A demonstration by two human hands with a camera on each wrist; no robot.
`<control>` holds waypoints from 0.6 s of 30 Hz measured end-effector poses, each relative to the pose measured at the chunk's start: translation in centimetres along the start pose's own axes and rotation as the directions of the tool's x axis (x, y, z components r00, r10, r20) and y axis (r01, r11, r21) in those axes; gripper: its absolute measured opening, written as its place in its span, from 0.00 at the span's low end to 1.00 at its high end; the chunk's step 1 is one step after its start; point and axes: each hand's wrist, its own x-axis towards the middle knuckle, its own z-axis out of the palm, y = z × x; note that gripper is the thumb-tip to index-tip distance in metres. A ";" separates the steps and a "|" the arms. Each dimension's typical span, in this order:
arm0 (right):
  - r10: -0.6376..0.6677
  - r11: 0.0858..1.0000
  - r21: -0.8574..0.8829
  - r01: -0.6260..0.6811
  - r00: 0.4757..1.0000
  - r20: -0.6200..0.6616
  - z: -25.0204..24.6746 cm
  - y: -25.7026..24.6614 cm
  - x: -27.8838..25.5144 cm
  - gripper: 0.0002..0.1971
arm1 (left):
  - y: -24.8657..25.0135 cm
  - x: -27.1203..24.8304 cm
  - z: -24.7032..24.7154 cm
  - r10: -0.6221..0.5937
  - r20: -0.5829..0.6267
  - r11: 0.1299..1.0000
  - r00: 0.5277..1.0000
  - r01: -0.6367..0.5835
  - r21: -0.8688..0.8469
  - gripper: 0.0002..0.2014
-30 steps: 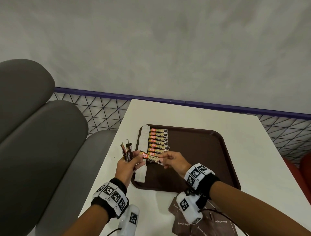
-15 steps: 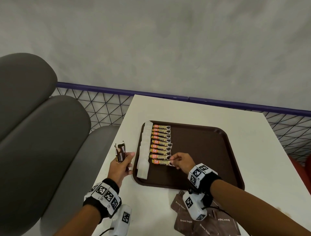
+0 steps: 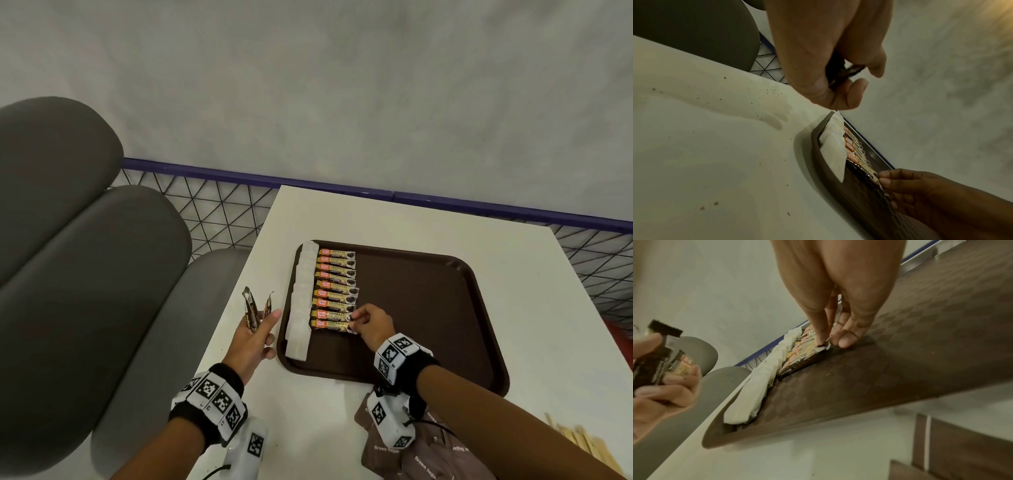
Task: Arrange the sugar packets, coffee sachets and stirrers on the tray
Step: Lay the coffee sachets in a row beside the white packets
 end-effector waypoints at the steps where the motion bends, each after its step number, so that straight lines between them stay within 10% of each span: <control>1: 0.004 1.000 -0.001 -0.004 1.000 -0.002 0.0 0.0 0.1 0.08 | 0.0 0.0 0.1 0.001 0.010 1.000 1.000 -0.001 -0.007 0.09; 18: -0.216 0.976 0.034 0.213 0.971 0.103 0.4 -2.9 -2.1 0.02 | 1.1 -0.8 1.4 0.085 0.010 0.996 0.996 -0.085 0.002 0.14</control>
